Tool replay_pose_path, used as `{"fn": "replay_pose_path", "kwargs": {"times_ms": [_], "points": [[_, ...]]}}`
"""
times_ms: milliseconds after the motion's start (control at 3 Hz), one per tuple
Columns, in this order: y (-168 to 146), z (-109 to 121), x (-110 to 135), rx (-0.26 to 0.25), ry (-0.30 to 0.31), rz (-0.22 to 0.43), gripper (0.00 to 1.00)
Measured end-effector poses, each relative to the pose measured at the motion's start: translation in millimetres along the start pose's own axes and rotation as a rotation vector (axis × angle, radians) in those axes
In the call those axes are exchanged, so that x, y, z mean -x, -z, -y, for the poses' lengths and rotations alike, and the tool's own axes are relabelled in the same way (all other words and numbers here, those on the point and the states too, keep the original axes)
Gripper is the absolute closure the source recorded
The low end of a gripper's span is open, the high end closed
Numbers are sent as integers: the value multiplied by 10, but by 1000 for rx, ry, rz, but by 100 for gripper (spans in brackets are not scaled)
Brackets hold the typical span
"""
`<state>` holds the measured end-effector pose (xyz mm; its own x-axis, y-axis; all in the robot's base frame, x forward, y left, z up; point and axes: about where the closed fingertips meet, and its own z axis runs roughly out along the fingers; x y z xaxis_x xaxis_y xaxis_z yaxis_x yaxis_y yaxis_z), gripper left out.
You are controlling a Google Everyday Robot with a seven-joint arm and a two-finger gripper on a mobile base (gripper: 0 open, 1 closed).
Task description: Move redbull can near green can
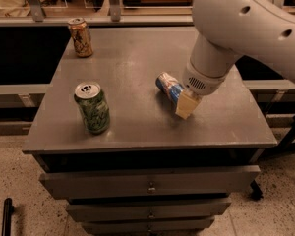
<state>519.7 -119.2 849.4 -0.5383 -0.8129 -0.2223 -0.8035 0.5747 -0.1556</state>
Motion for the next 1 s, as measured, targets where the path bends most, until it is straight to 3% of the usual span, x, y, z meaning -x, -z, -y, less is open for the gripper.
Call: {"fn": "replay_pose_path", "kwargs": {"times_ms": [333,667,1000], "points": [[91,15,64,9,-1,36,100],[127,19,120,30,-1,92,100],[139,-118,328,65,49,154,100]]}}
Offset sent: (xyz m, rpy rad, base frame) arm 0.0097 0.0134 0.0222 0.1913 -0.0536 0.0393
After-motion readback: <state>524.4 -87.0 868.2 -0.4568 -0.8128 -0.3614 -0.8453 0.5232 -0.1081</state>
